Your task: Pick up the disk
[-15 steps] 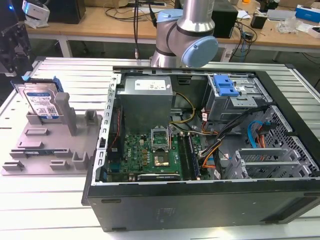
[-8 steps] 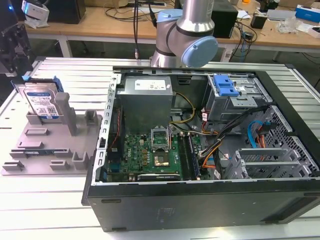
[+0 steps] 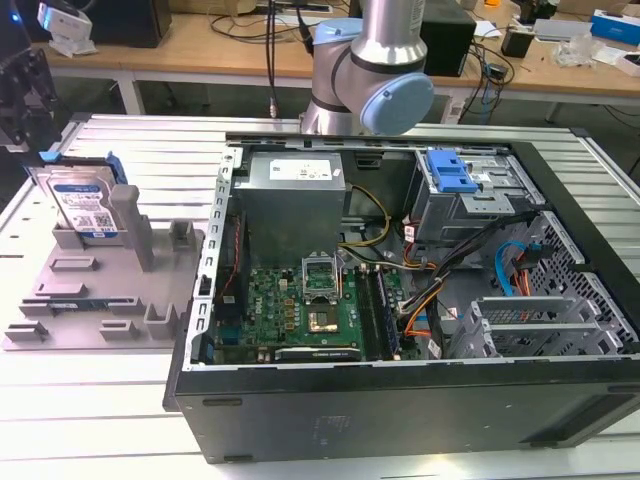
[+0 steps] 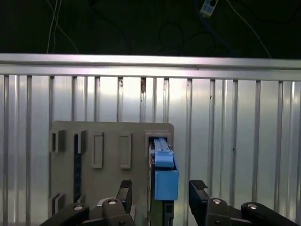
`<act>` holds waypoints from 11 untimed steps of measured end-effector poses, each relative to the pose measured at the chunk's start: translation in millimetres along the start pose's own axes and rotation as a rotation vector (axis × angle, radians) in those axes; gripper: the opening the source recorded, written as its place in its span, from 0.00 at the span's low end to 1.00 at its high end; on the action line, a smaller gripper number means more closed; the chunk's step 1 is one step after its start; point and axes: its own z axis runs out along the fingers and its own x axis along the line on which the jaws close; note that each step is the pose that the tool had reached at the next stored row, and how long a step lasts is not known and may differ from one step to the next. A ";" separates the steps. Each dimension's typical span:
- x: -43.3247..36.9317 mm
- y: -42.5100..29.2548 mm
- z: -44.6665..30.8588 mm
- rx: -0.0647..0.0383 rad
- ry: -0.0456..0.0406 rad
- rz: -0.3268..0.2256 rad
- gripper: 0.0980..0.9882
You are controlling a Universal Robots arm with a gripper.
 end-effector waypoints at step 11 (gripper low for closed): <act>-1.6 0.2 10.5 0.000 0.0000 0.000 0.57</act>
